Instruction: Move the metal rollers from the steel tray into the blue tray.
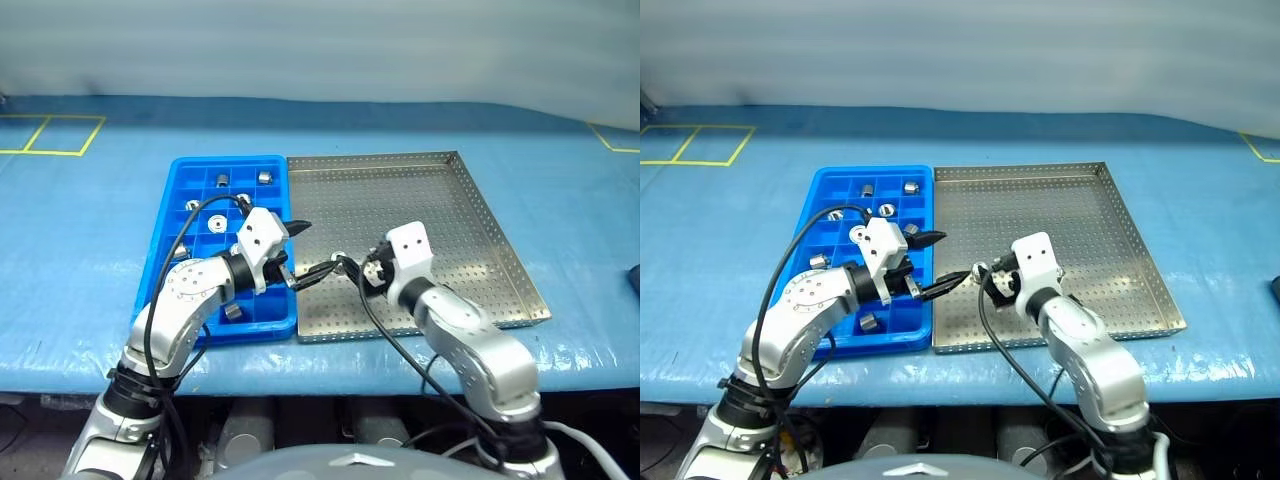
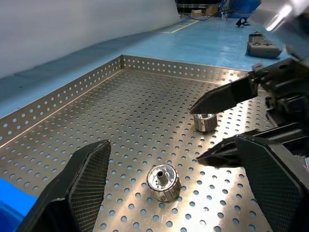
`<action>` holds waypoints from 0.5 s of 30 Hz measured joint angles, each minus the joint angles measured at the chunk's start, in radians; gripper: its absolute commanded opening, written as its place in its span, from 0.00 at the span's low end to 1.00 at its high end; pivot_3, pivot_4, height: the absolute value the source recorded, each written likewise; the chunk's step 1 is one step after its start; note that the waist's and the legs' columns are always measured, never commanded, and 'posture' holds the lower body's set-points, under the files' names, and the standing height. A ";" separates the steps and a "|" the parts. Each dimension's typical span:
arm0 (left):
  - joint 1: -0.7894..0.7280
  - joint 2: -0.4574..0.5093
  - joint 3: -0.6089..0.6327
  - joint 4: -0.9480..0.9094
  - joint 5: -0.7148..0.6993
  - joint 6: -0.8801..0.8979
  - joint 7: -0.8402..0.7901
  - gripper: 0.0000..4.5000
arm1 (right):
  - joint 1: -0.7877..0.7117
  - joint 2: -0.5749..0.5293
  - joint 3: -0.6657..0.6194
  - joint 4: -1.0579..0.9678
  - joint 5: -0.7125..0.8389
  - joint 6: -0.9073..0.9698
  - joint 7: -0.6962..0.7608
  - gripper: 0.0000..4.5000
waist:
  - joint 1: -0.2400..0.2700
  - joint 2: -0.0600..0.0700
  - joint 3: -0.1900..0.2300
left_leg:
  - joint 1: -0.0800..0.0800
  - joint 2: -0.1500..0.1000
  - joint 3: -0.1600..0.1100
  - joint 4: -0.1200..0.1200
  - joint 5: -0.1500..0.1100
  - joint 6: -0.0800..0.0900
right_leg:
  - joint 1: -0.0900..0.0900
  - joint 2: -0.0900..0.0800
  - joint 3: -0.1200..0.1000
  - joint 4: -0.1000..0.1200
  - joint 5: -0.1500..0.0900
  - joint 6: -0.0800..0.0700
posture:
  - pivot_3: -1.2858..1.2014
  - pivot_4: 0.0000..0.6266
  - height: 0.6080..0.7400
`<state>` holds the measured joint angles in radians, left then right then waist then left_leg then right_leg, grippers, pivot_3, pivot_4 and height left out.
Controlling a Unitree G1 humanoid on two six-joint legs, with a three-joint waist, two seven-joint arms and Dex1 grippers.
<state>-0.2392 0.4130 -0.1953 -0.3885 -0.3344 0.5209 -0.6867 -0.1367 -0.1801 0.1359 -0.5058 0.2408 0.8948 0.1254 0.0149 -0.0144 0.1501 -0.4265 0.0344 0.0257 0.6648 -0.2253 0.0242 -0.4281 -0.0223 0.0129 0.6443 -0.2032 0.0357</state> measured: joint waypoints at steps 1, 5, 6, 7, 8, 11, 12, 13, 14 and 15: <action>0.009 0.000 -0.001 0.000 0.000 -0.002 0.001 1.00 | -0.011 0.017 0.005 0.033 -0.006 -0.018 -0.003 0.99 | 0.001 0.000 0.000 | 0.000 0.000 0.000 -0.001 0.000 0.000 | 0.000 0.000 0.000 0.000 0.000 0.000 | 0.55 0.24 1.00; 0.032 0.000 -0.002 -0.002 0.000 -0.002 0.010 1.00 | -0.030 0.050 0.034 0.143 -0.026 -0.055 0.004 0.99 | 0.006 0.000 0.000 | -0.001 -0.003 -0.001 -0.002 0.000 0.000 | 0.000 -0.002 0.000 -0.001 0.000 0.000 | 0.56 0.24 1.00; 0.037 0.000 -0.001 -0.004 0.000 -0.002 0.012 1.00 | -0.030 0.056 0.039 0.170 -0.029 -0.060 0.008 0.99 | 0.006 0.000 0.000 | -0.001 -0.003 -0.001 -0.002 0.000 0.000 | 0.000 -0.002 0.001 -0.001 0.000 0.001 | 0.56 0.24 1.00; 0.043 0.000 -0.001 -0.006 0.000 -0.002 0.013 1.00 | -0.030 0.058 0.047 0.187 -0.032 -0.064 0.011 0.99 | 0.006 0.000 0.000 | -0.001 -0.003 -0.001 -0.002 0.000 0.000 | 0.000 -0.002 0.001 -0.001 0.000 0.001 | 0.57 0.24 1.00; 0.051 0.000 -0.001 -0.008 0.000 -0.002 0.016 1.00 | -0.030 0.059 0.057 0.202 -0.035 -0.068 0.018 0.99 | 0.006 0.000 0.000 | -0.001 -0.003 -0.001 -0.001 0.000 0.000 | 0.000 -0.002 0.001 -0.001 0.000 0.001 | 0.57 0.24 1.00; 0.071 0.001 0.001 -0.008 0.000 -0.002 0.025 1.00 | -0.029 0.066 0.072 0.237 -0.041 -0.087 0.029 0.86 | 0.007 0.000 0.000 | 0.000 -0.003 -0.001 -0.001 0.000 0.000 | 0.000 -0.002 0.001 0.000 0.000 0.001 | 0.57 0.24 1.00; 0.075 0.001 0.003 -0.009 0.000 -0.002 0.029 1.00 | -0.029 0.066 0.075 0.249 -0.044 -0.092 0.031 0.79 | 0.008 0.000 0.000 | 0.000 -0.003 -0.001 -0.001 0.001 0.001 | 0.000 -0.002 0.001 0.000 0.000 0.001 | 0.57 0.24 1.00; 0.078 0.001 0.004 -0.011 0.000 -0.002 0.031 1.00 | -0.028 0.065 0.078 0.257 -0.049 -0.099 0.033 0.71 | 0.009 0.000 0.000 | 0.000 -0.003 -0.001 -0.001 0.001 0.001 | 0.000 -0.002 0.001 0.000 0.000 0.001 | 0.57 0.24 1.00; 0.083 0.001 0.007 -0.015 0.000 -0.003 0.033 1.00 | -0.027 0.062 0.081 0.259 -0.056 -0.105 0.036 0.64 | 0.010 0.000 0.000 | 0.000 -0.003 -0.001 -0.001 0.001 0.001 | 0.000 -0.002 0.001 0.000 0.000 0.001 | 0.57 0.24 1.00; 0.089 0.000 0.009 -0.019 0.000 -0.005 0.034 1.00 | -0.025 0.061 0.080 0.259 -0.058 -0.108 0.039 0.58 | 0.011 0.000 0.000 | 0.000 -0.003 -0.001 -0.001 0.001 0.001 | 0.000 -0.002 0.001 0.000 0.000 0.001 | 0.57 0.24 1.00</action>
<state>-0.1502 0.4134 -0.1859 -0.4072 -0.3345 0.5156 -0.6523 -0.1616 -0.1189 0.2160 -0.2472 0.1826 0.7868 0.1645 0.0255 -0.0145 0.1502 -0.4267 0.0317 0.0243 0.6635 -0.2244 0.0248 -0.4280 -0.0242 0.0135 0.6443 -0.2032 0.0366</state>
